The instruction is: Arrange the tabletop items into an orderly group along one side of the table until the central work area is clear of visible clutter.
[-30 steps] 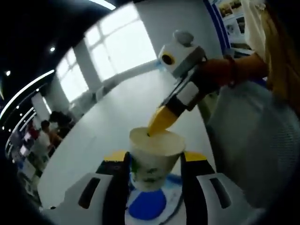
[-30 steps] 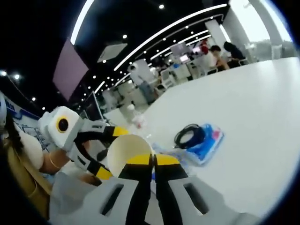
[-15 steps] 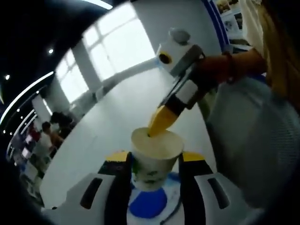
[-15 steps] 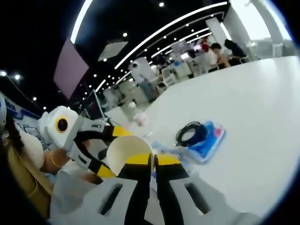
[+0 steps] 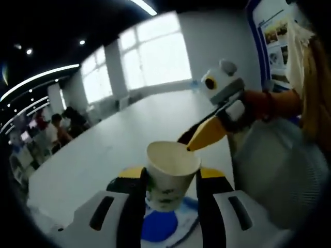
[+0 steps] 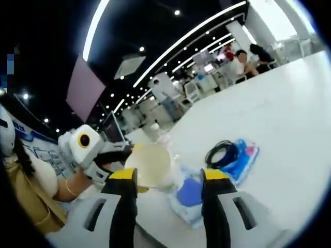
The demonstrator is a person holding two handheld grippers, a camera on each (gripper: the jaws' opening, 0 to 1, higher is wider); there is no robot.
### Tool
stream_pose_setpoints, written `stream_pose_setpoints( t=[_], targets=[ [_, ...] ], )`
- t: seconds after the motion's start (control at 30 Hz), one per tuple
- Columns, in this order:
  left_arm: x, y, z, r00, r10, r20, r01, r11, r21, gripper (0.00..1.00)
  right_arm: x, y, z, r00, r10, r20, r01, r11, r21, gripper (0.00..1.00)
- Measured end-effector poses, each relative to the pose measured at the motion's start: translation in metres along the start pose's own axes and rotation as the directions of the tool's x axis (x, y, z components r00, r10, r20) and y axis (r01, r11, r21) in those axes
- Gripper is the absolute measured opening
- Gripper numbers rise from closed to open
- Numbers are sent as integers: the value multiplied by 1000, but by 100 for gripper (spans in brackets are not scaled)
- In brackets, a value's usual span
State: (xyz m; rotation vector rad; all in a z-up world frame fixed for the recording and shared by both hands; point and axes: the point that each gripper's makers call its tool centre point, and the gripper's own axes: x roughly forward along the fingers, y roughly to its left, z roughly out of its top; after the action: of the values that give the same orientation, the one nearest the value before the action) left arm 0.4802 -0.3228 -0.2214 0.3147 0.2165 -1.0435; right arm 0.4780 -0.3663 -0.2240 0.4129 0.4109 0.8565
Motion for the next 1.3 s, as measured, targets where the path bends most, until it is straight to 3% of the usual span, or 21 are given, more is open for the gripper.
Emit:
stream_pose_setpoints(
  t=[0.17,0.37,0.5,0.6,0.87,0.93,1.17,1.3],
  targets=[
    [-6,17,-5,999,51,9,-51,997,-62,36,-1,-6,3,999,-36,14,36,998,-43,76],
    [-15,44,-9,990,141,26,-137,982,-128,35,-1,-13,0,997,-74,-2,73,993,-89,89],
    [-21,67,-13,975,217,45,-202,954,-219,35,0,-17,-4,995,-96,-22,93,989,-118,99],
    [-25,84,-18,963,264,53,-239,928,-287,35,0,-16,-6,995,-96,-32,90,987,-135,99],
    [-32,112,-29,932,359,52,-319,881,-349,35,1,-19,-13,992,-103,-70,91,984,-153,99],
    [-31,117,-33,930,365,50,-325,876,-357,35,2,-20,-16,991,-107,-84,94,984,-154,99],
    [-27,140,-51,900,436,11,-400,836,-375,35,1,-25,-24,984,-128,-121,108,980,-165,99],
    [-25,150,-59,883,468,-21,-446,826,-345,36,1,-26,-27,981,-138,-138,112,977,-181,99]
  ],
)
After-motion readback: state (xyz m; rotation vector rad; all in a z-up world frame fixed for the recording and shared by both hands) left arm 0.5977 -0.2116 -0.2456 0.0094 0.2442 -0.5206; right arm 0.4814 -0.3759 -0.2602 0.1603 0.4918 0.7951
